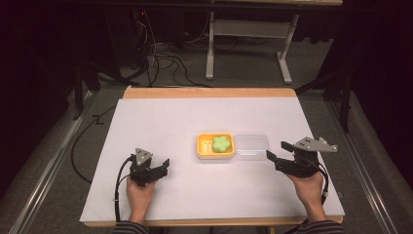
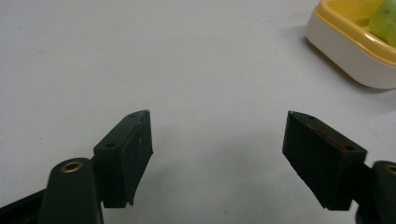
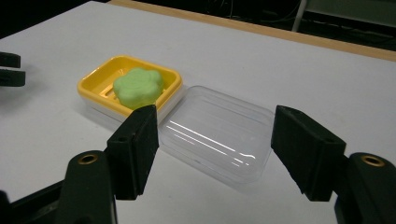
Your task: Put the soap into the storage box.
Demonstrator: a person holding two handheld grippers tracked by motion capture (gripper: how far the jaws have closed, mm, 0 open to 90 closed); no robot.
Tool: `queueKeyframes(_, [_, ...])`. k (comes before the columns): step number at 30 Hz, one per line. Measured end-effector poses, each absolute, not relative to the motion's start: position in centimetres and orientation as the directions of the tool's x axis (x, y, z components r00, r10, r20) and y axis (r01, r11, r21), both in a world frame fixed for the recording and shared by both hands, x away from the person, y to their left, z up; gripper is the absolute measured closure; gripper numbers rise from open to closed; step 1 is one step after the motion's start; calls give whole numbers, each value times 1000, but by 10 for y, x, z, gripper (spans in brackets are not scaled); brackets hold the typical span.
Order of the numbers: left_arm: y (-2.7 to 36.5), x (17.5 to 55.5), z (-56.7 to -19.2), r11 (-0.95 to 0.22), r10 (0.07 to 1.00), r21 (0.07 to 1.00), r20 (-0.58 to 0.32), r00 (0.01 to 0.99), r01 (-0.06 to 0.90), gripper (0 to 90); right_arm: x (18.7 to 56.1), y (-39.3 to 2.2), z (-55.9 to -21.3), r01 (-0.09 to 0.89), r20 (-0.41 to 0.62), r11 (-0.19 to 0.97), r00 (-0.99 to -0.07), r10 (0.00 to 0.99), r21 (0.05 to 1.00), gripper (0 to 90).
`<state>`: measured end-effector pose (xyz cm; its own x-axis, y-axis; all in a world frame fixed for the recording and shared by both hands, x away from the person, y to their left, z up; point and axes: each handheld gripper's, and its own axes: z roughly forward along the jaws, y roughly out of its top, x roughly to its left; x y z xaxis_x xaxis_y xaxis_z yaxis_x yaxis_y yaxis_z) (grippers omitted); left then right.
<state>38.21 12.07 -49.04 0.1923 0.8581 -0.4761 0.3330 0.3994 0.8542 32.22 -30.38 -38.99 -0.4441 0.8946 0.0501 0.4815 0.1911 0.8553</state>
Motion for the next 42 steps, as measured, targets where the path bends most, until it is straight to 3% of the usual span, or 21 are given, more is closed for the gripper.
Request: queueKeyframes(42, [120,382,-491,394,861,857,-470,194,332,249,301,-301,-415,487,75,171,-446,892,856,332])
